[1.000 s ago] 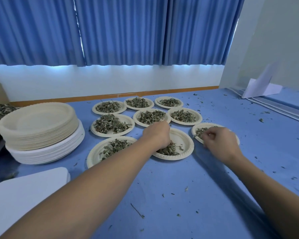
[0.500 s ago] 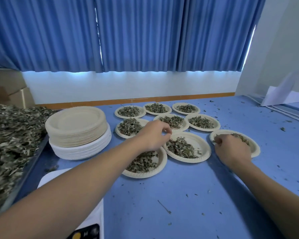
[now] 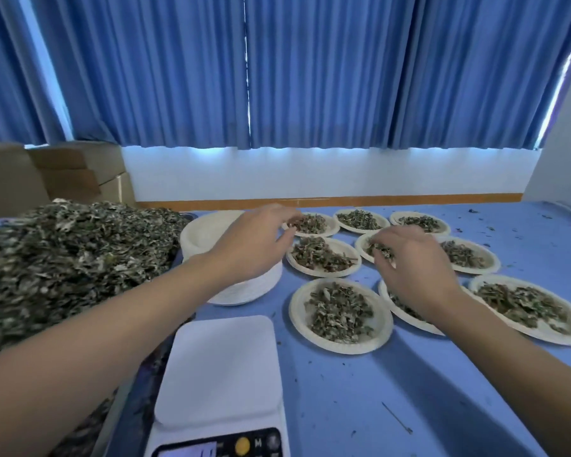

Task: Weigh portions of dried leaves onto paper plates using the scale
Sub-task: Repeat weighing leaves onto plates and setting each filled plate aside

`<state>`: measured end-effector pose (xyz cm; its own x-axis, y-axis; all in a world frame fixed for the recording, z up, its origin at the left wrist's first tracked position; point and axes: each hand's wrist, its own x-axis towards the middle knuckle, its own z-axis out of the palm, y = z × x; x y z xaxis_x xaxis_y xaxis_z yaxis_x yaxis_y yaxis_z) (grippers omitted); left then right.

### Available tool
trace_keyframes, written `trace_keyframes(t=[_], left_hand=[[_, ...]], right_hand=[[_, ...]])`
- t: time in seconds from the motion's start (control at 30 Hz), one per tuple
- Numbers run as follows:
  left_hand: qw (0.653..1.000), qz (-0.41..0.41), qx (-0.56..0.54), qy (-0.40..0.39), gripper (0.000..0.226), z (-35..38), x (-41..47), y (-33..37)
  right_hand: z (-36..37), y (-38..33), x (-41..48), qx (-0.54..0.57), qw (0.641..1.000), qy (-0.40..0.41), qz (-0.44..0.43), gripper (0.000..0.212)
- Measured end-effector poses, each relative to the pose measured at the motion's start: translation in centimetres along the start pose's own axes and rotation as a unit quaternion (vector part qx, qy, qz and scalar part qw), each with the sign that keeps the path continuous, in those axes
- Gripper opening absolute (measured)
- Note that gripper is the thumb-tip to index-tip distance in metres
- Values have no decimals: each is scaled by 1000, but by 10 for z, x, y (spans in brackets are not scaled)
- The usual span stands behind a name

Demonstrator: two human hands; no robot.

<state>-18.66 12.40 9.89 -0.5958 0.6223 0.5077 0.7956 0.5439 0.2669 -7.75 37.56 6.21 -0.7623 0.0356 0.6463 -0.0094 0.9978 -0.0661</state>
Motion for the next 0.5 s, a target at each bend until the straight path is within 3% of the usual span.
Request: trace_keyframes(t=[0.17,0.27,0.5], left_hand=[[992,-11,123,-31,34,-38,-28,-54],[984,1,157,-82,38,-53,-42,-74],[991,37,90,-92,29,-64,-62,-100]], right_hand=[[25,-92,45,110,982,-59,-140,36],[39,-123,70,99,971,-110,-185,39],[45,-138,92,66,941,-180,-278,29]])
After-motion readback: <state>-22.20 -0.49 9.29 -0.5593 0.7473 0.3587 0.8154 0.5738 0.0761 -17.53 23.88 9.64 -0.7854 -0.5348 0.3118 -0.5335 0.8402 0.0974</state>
